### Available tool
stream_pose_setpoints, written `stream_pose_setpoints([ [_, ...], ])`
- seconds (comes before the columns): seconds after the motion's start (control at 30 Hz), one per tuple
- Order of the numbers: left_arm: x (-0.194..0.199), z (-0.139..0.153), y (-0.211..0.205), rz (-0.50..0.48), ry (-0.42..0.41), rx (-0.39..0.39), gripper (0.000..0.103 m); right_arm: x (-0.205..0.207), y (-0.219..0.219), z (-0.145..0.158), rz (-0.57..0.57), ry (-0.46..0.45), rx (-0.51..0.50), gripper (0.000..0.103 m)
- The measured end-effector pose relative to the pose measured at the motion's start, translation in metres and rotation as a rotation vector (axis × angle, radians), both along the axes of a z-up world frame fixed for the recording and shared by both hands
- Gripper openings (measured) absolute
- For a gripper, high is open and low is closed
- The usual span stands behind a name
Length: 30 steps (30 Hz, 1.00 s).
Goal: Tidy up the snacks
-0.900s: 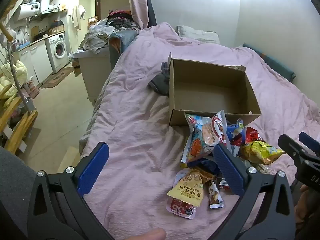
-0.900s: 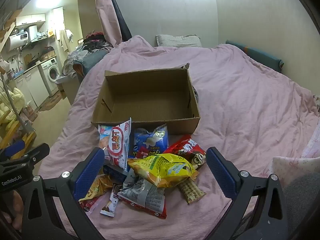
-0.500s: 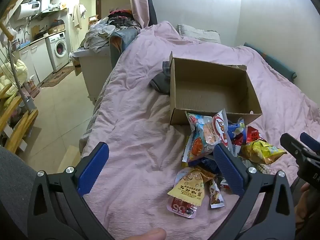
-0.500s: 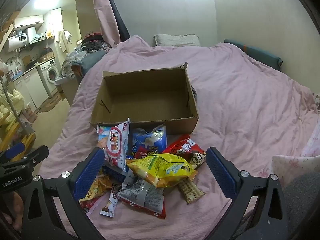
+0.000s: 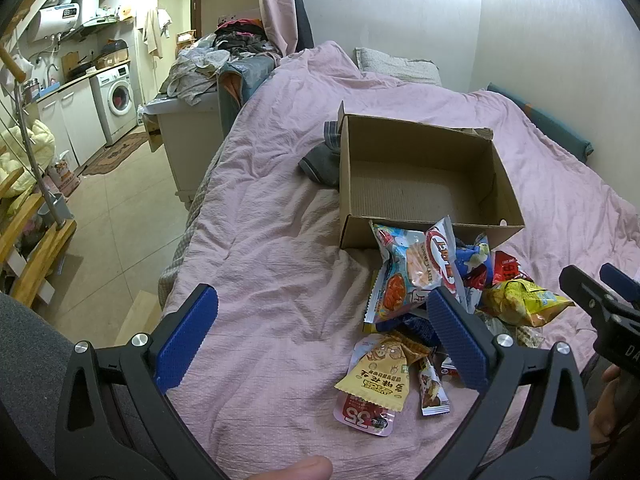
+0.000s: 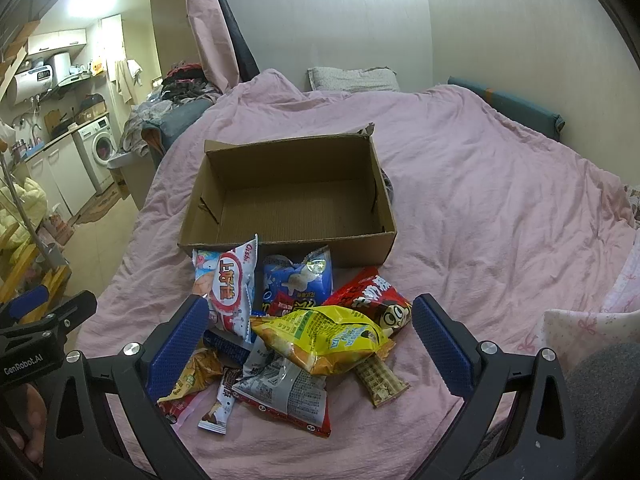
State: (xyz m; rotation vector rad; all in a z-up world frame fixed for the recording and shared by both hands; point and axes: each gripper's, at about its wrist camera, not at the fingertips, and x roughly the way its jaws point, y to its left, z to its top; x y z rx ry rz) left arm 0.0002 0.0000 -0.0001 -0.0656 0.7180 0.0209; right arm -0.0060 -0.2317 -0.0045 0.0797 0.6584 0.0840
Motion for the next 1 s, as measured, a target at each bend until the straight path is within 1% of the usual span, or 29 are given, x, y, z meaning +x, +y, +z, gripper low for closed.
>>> stream_pose_setpoints([
  [0.8, 0.0, 0.0003, -0.0002, -0.001, 0.007, 0.002, 0.103, -0.0004, 0.0013, -0.0008, -0.002, 0.006, 0.0, 0.103],
  [0.83, -0.0009, -0.0064, 0.0011, -0.002, 0.007, 0.003, 0.103, -0.0004, 0.0013, -0.0007, -0.002, 0.005, 0.0, 0.103],
  [1.0, -0.0032, -0.007, 0.0027, -0.002, 0.007, 0.003, 0.103, -0.0006, 0.0016, -0.0007, -0.002, 0.005, 0.002, 0.103],
])
